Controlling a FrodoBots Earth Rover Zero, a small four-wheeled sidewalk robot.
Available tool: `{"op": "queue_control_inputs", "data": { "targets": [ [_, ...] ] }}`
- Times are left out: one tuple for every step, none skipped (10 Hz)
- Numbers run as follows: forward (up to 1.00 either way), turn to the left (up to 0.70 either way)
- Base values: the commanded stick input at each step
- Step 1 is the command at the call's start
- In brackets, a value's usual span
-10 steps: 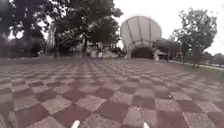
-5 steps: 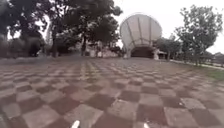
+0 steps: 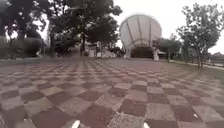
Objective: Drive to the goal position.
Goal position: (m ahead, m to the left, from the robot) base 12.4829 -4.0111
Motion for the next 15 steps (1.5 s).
{"op": "queue_control_inputs", "data": {
  "targets": [
    [0.7,-0.19],
    [0.7,-0.05],
    [0.7,0.0],
    [0.7,0.0],
    [0.7,0.0],
    [0.7,0.0],
    [0.7,0.0],
    [0.7,0.0],
    [0.7,0.0],
    [0.7,0.0],
    [0.7,0.0],
    [0.7,0.0],
    [0.7,-0.07],
    [0.7,-0.26],
    [0.7,-0.27]
  ]
}}
